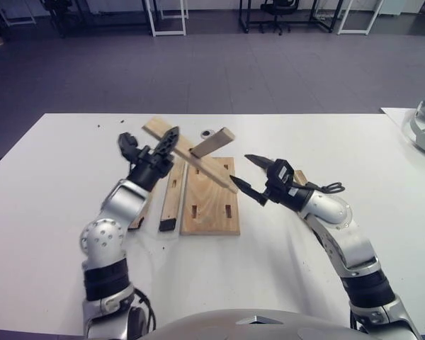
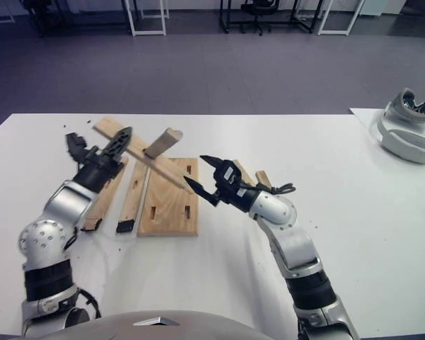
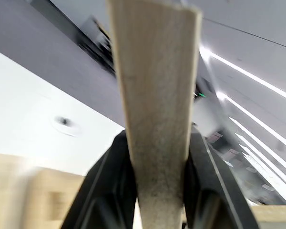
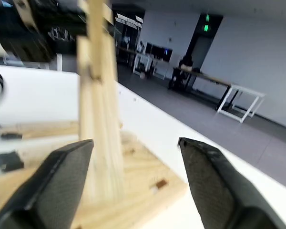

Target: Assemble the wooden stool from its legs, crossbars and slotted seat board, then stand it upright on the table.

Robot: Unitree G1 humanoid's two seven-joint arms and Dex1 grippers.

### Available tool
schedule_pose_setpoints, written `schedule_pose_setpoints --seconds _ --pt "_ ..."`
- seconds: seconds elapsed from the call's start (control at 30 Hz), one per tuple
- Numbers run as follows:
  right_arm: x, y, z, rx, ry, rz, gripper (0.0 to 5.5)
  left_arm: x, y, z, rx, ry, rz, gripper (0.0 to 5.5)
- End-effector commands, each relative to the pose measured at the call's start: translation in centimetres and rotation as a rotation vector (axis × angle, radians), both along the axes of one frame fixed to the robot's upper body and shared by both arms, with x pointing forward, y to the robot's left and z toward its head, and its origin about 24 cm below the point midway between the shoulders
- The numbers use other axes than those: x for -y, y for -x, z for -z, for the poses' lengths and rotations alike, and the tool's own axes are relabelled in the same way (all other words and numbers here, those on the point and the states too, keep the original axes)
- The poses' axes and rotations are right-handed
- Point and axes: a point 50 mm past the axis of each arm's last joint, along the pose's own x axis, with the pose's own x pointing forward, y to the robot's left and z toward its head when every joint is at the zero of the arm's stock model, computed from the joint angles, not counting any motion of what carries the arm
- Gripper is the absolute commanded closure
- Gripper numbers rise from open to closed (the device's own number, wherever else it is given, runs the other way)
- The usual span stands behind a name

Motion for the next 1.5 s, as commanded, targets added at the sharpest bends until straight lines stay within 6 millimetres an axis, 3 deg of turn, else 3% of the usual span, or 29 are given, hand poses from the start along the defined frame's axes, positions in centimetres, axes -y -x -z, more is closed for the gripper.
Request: schedule_pose_setpoints --seconds 0.03,0.23,0.37,0.57,0.83,1.0,1.13,1.37,1.43,1.5 --pt "1.8 0.0 2.6 -0.054 0.119 0.099 2.17 -1.1 3.2 -0.8 -0.025 -0.083 -0.095 4.48" --pt "1.7 0.6 6.7 -0.125 0.262 0.159 2.17 -2.6 4.9 1.0 -0.144 -0.158 -0.256 4.48" --pt "1.4 0.5 7.8 -0.143 0.310 0.166 2.17 -2.2 5.1 2.1 -0.185 -0.196 -0.258 4.48" --pt "0.0 1.3 8.3 -0.181 0.304 0.064 2.17 -2.7 5.3 3.6 -0.263 -0.296 -0.285 4.48" --pt "-2.8 2.4 7.3 -0.205 0.212 -0.176 2.17 -1.6 5.5 3.4 -0.311 -0.484 -0.203 4.48" --pt "-3.6 2.5 7.2 -0.222 0.167 -0.189 2.17 -0.9 5.6 3.0 -0.302 -0.618 -0.151 4.48" --pt "-3.5 2.2 7.2 -0.212 0.164 -0.160 2.17 -1.1 5.6 3.6 -0.324 -0.670 -0.123 4.48" --pt "-2.1 1.5 7.2 -0.196 0.186 -0.076 2.17 1.9 5.4 6.5 -0.254 -0.826 0.139 4.48" --pt "-1.6 1.2 7.2 -0.191 0.189 -0.049 2.17 2.4 5.1 6.2 -0.193 -0.841 0.135 4.48" --pt "-1.1 0.8 7.1 -0.183 0.187 -0.014 2.17 2.8 4.1 4.8 -0.088 -0.816 0.070 4.48"
